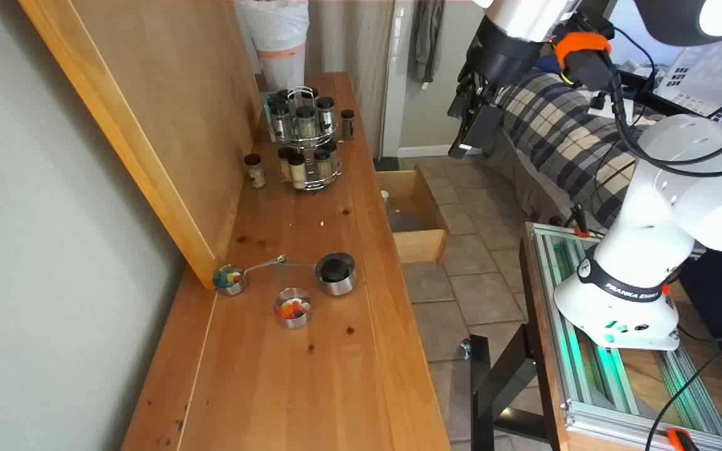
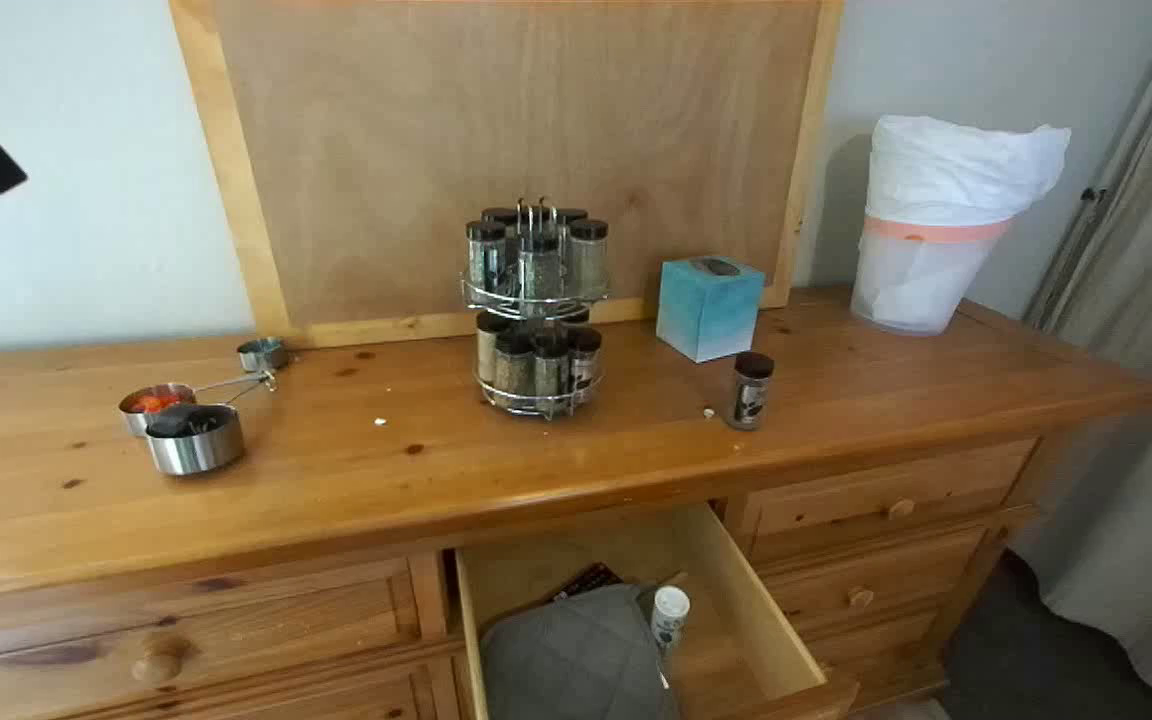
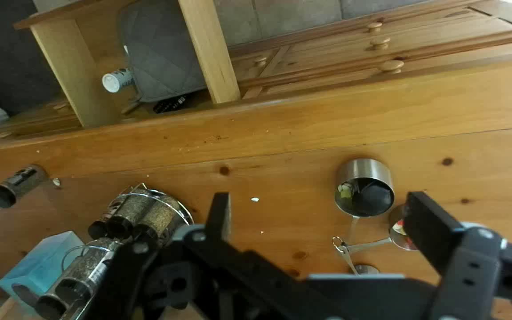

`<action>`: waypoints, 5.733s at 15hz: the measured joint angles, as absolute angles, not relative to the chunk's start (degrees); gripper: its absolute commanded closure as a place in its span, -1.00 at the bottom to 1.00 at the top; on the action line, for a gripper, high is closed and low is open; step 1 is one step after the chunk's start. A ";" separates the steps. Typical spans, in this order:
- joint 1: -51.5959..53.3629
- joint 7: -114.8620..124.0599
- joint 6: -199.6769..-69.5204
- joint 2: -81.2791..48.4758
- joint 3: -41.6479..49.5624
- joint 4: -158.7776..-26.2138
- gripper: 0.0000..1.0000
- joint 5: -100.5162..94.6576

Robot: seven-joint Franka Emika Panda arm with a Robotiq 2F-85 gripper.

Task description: Move the measuring cups to the right

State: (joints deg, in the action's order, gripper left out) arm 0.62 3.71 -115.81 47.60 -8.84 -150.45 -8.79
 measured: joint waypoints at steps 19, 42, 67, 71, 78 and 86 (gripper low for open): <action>1.69 0.99 -121.86 44.30 -7.75 -150.48 -1.00 -8.79; 8.30 -28.88 -134.07 -4.34 0.13 -127.66 -1.00 7.49; -2.82 -46.19 -136.77 -27.27 -8.87 -106.78 -1.00 17.00; -4.82 -46.71 -135.31 -33.58 -11.17 -100.71 -1.00 17.70; -7.25 -46.39 -125.83 -39.51 -12.18 -93.87 -1.00 17.82; -10.15 -45.01 -115.19 -42.59 -12.29 -87.66 -1.00 26.03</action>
State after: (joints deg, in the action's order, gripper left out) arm -10.15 -45.01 -115.19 -42.59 -12.29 -87.66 26.03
